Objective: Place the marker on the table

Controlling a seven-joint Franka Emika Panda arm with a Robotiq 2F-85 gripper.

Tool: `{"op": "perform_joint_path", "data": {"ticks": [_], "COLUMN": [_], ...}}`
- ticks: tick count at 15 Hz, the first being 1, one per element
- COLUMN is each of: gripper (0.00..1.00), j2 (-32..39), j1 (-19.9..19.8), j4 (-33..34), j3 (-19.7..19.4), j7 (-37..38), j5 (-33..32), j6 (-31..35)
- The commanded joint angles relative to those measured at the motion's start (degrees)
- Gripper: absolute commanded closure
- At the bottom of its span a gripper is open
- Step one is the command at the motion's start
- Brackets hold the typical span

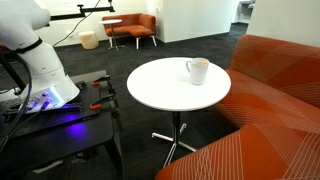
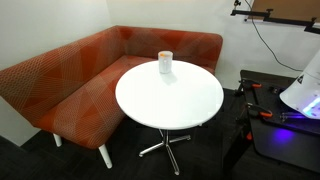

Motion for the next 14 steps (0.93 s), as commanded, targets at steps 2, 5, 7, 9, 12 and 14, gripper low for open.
{"op": "perform_joint_path", "data": {"ticks": [2, 5, 7, 9, 12, 14], "gripper": [0.0, 0.0, 0.0, 0.0, 0.0, 0.0], "j2": [6.15, 5.42, 5.95, 5.95, 5.85, 6.71], "j1": [4.82, 8.18, 8.31, 8.32, 9.31, 10.51], "j4": [3.58, 2.17, 2.56, 2.76, 2.12, 1.59], "j3": [-3.59, -6.89, -6.98, -6.98, -8.65, -9.93], "j7": [16.86, 15.52, 15.77, 15.77, 19.39, 25.01], "j5": [-14.83, -13.96, -14.15, -14.15, -14.73, -16.33], "j6": [-0.89, -0.87, -0.8, -0.81, 0.89, 1.41]}}
